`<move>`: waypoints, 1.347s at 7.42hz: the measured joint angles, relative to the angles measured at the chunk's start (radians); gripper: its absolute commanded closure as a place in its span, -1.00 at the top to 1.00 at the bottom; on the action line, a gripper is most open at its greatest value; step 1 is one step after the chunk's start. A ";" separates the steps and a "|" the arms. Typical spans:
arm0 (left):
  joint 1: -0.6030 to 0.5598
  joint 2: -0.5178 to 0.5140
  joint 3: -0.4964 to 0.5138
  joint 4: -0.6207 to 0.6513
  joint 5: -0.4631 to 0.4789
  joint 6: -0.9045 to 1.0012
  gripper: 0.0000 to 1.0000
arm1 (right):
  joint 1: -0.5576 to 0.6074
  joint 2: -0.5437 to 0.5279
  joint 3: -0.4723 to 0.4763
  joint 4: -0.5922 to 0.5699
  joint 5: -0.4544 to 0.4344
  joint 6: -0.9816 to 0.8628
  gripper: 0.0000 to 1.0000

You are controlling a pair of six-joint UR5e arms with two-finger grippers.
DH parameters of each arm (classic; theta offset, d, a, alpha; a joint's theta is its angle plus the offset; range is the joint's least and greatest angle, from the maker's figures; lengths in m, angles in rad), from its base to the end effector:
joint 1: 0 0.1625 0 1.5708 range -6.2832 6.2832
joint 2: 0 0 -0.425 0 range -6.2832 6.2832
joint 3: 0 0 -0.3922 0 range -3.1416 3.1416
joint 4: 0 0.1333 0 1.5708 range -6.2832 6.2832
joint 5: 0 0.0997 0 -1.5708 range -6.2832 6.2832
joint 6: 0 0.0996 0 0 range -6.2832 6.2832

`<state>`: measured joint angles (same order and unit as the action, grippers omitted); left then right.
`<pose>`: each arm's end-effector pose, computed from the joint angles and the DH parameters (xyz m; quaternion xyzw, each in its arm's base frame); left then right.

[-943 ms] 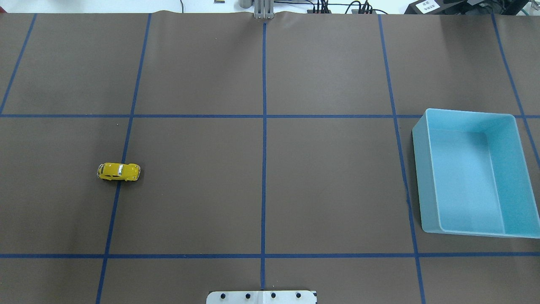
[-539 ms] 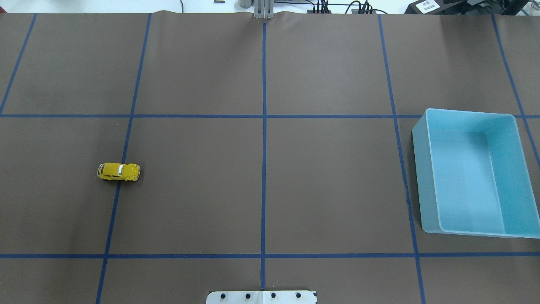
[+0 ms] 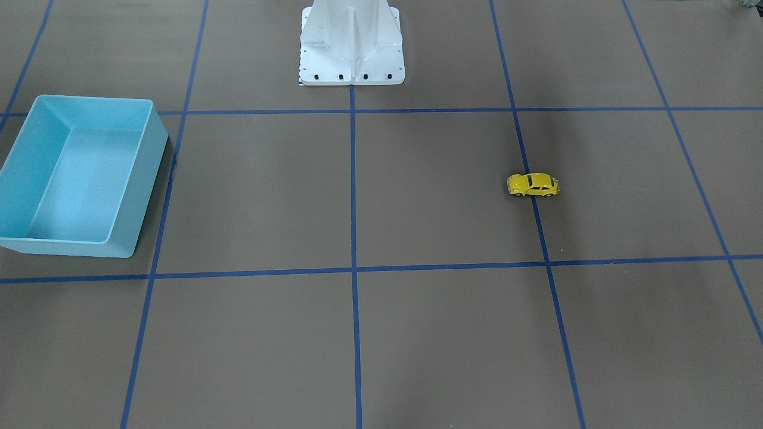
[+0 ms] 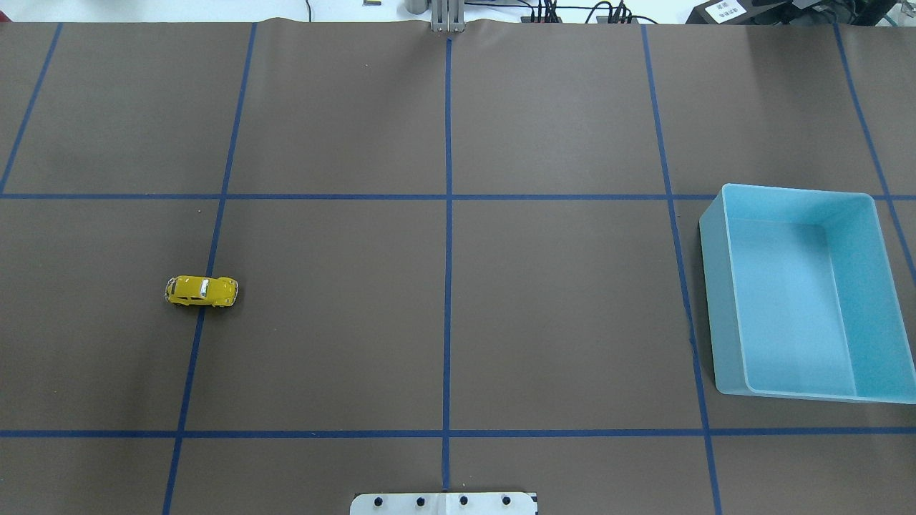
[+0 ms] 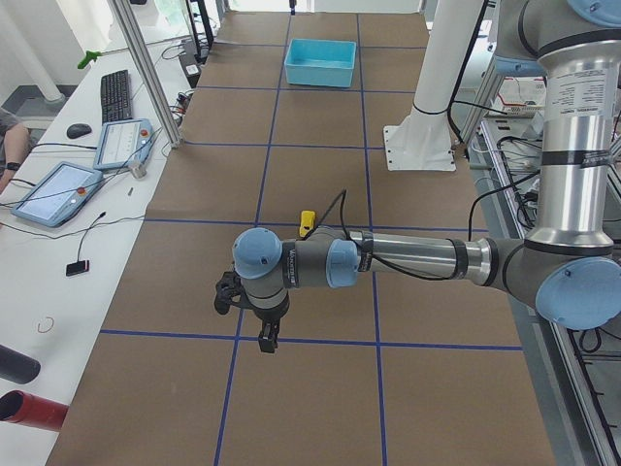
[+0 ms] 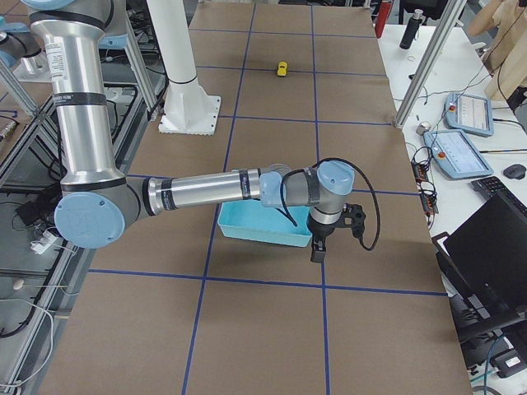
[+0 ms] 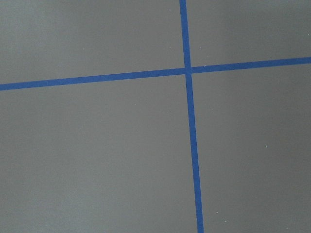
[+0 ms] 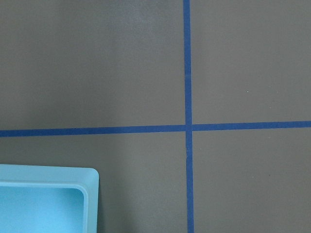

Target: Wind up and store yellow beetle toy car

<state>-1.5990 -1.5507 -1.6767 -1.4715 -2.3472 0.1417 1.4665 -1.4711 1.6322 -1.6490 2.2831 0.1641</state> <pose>-0.0770 -0.4790 0.6262 0.0259 0.3777 0.0499 0.9242 0.0121 -0.5392 0.5893 -0.0081 -0.3504 0.0136 0.9365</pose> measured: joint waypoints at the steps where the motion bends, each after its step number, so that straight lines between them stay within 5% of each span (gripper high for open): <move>1: 0.017 -0.033 -0.022 0.009 0.000 0.000 1.00 | 0.000 0.000 0.000 0.000 0.000 0.000 1.00; 5: 0.267 -0.104 -0.265 0.048 0.021 0.004 1.00 | 0.000 0.000 -0.002 0.000 0.001 0.001 1.00; 7: 0.435 -0.117 -0.390 0.048 0.124 0.027 1.00 | 0.000 0.000 -0.003 0.000 0.001 0.001 1.00; 10: 0.560 -0.147 -0.454 0.041 0.213 0.210 1.00 | 0.000 0.000 -0.003 0.000 0.001 0.002 1.00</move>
<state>-1.0389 -1.6977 -2.1307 -1.4302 -2.1345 0.3513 1.4665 -1.4711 1.6291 -1.6490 2.2841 0.1657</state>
